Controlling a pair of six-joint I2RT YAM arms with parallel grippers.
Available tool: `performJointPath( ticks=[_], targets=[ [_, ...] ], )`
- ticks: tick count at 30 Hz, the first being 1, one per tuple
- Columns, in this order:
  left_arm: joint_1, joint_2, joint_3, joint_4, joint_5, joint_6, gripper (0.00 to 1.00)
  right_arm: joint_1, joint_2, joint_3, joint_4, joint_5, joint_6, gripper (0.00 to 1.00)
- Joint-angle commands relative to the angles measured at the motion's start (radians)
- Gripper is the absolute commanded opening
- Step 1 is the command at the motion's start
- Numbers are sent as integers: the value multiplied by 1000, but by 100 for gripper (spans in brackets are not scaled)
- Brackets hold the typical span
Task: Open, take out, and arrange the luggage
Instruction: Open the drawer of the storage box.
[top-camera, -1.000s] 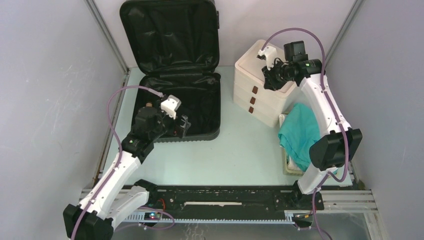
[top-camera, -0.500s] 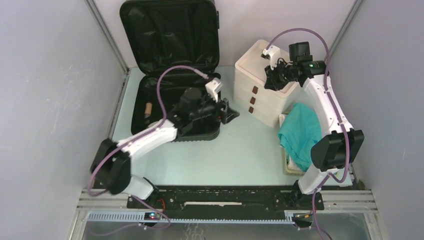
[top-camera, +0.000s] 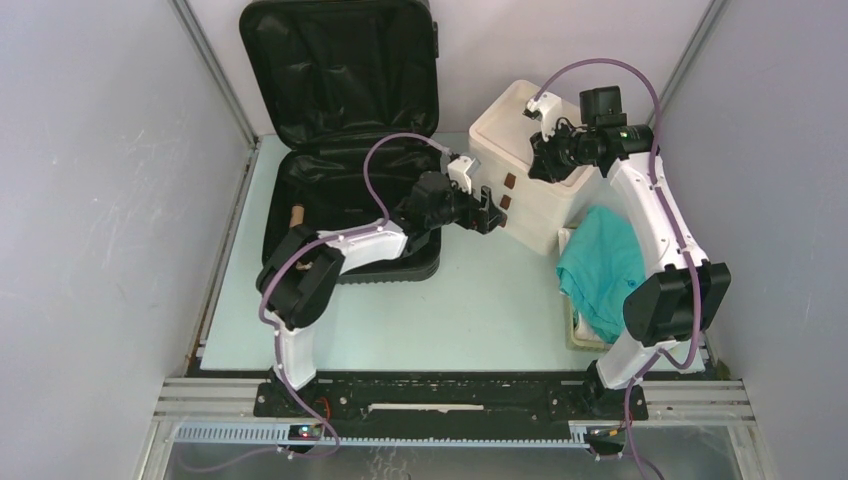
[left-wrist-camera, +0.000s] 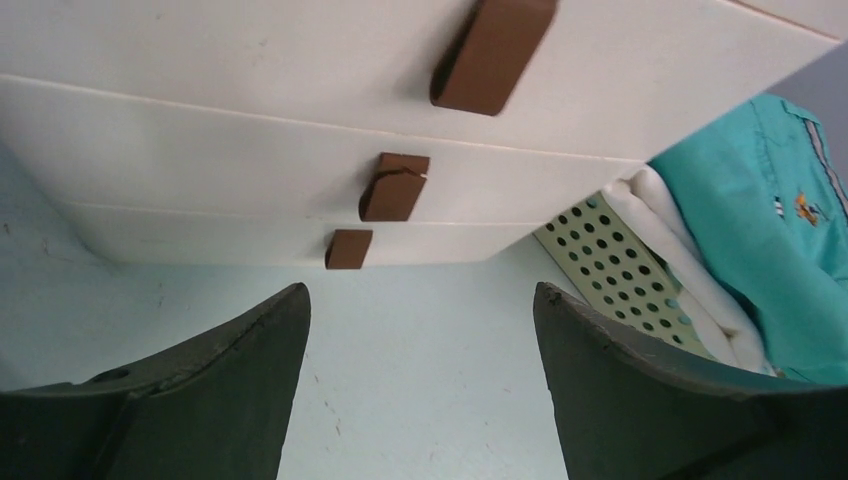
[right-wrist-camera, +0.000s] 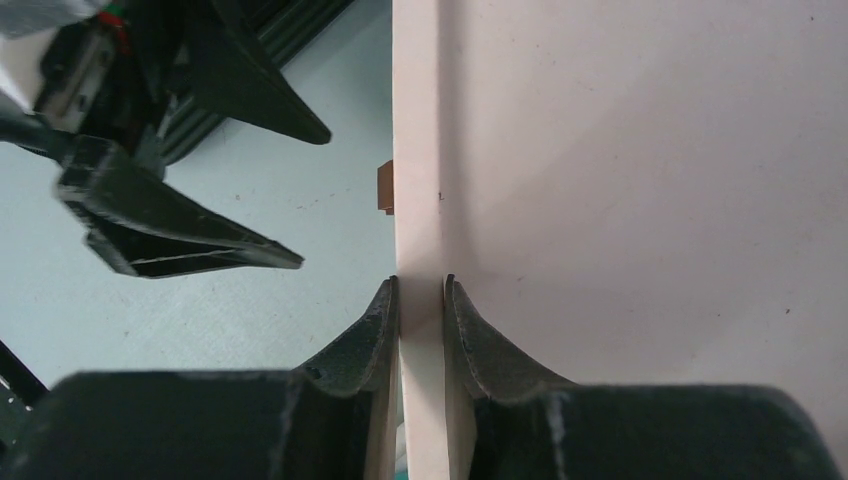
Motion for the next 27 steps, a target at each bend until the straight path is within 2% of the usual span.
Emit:
performJointPath(
  ticks=[1, 9, 17, 22, 27],
  targets=[
    [-5, 63, 93, 152, -39, -20, 86, 9, -69, -7, -58, -75, 50, 0],
    [-10, 185, 182, 190, -70, -35, 77, 9, -73, -9, -57, -86, 52, 0],
    [-16, 242, 242, 170, -28, -53, 63, 13, -63, -11, -57, -87, 50, 0],
    [-21, 259, 264, 160, -16, -71, 44, 15, -59, -11, -58, -87, 51, 0],
    [-25, 246, 262, 160, -18, -76, 30, 14, -55, -14, -58, -83, 51, 0]
  ],
)
